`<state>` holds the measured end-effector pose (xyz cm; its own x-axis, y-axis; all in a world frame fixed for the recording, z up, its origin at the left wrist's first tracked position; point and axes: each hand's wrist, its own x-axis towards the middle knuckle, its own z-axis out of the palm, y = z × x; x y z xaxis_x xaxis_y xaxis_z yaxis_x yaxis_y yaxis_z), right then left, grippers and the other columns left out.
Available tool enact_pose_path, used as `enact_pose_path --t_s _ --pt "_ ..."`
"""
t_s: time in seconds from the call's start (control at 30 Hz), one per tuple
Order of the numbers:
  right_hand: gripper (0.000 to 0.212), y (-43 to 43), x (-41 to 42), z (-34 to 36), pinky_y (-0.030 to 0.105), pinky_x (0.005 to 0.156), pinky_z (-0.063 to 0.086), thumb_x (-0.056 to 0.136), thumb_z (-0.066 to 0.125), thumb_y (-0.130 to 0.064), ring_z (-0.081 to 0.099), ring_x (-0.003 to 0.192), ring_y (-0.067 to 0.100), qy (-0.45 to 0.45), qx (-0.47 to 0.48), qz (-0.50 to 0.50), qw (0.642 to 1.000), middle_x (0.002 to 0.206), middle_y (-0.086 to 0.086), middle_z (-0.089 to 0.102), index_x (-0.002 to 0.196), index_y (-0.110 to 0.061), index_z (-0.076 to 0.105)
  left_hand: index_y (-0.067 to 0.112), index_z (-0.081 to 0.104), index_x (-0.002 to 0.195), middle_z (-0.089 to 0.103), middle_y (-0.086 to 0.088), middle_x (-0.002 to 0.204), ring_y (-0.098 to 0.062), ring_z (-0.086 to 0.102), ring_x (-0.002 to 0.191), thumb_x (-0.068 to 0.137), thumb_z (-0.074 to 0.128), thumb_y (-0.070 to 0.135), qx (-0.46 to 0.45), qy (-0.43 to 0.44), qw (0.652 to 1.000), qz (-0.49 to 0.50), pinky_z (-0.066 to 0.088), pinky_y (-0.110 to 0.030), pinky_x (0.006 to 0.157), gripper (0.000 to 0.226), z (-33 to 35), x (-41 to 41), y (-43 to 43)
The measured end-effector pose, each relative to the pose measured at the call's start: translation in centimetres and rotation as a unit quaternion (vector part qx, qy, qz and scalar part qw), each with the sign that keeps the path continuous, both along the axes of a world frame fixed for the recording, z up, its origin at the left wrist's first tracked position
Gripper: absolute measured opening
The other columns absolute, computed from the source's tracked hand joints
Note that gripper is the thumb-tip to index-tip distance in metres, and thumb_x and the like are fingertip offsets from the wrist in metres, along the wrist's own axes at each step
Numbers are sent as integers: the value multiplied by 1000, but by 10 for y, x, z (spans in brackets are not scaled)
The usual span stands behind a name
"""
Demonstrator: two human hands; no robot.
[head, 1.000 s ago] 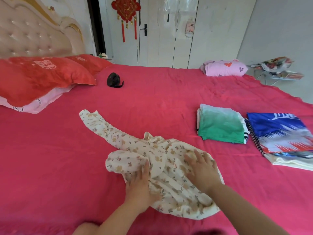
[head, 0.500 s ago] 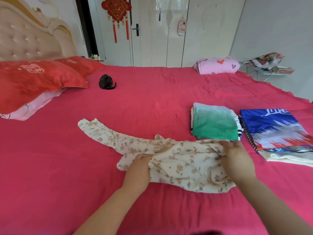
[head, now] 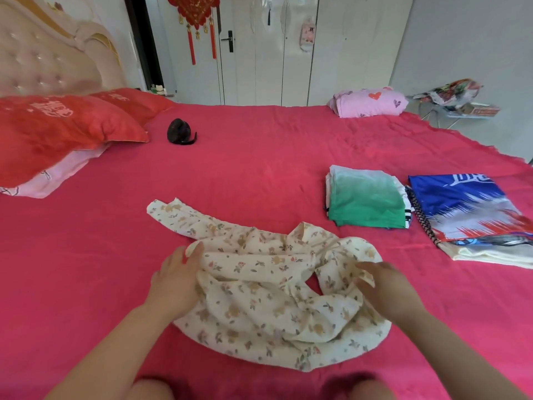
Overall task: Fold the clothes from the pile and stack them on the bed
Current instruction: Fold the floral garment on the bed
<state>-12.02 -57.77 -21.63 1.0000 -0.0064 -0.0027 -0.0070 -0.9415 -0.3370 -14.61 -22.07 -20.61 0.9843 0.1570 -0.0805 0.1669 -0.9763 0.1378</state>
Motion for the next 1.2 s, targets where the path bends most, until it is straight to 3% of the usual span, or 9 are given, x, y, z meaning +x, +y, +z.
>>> enact_pose_path --t_s 0.1,0.23,0.37,0.43,0.57,0.7,0.87,1.03,1.2 --pt "51 0 11 -11 40 103 37 91 50 -35 35 131 31 6 -41 -22 999 145 10 33 140 -30 37 30 -6 148 -9 0 156 -23 -10 144 85 48 11 -15 -40 995 -95 3 -44 118 85 -2 -7 -38" --pt "58 1 29 -31 46 111 27 92 47 -38 11 142 32 29 -27 -10 999 154 11 14 144 -38 22 37 -10 146 -19 8 153 -18 -25 140 95 39 41 -10 -45 976 -213 -18 -45 112 70 -15 -11 -101" --pt "32 -4 32 -44 28 81 47 91 44 -16 55 98 24 82 9 4 997 119 13 47 117 -32 54 35 -2 147 -20 -2 155 -27 -21 142 94 42 43 21 44 974 -219 -12 -53 114 70 -41 0 -121" --pt "27 -15 32 -42 29 72 47 89 43 -8 54 79 22 44 -22 -12 999 93 7 55 88 -28 61 34 0 148 -18 -5 156 -29 -21 142 95 42 40 35 86 976 -199 -11 -53 114 67 -50 4 -117" --pt "33 -46 32 -1 40 65 49 72 44 9 61 75 40 -185 -32 -82 979 80 28 64 94 4 69 36 -2 148 -13 -4 157 -25 -16 143 96 33 50 3 86 978 -188 -8 -47 116 64 -53 10 -110" --pt "44 -71 12 32 42 62 45 71 36 -8 50 77 44 -330 15 -184 926 77 33 54 102 5 64 35 -6 147 -9 -2 158 -19 -13 144 97 34 41 -32 27 973 -226 -8 -40 118 64 -51 13 -120" --pt "39 -89 26 -6 44 90 46 86 46 -32 48 107 38 6 -65 -211 975 108 19 53 122 -18 56 31 -5 148 -8 1 158 -18 -12 144 97 34 41 -32 14 976 -217 -9 -37 117 65 -44 16 -118" --pt "33 -53 25 -23 43 99 39 86 53 -16 46 117 35 -84 -47 -108 989 125 13 54 117 -22 64 32 -3 148 -7 5 157 -15 -12 144 97 33 45 -29 11 977 -211 -11 -34 112 64 -36 17 -115" --pt "46 -43 36 -21 49 105 36 94 37 -14 37 131 27 -43 -68 -67 995 147 4 34 138 -24 42 30 9 149 2 7 157 -13 -3 145 100 33 34 -67 -36 952 -297 -4 -30 117 54 -24 25 -173"
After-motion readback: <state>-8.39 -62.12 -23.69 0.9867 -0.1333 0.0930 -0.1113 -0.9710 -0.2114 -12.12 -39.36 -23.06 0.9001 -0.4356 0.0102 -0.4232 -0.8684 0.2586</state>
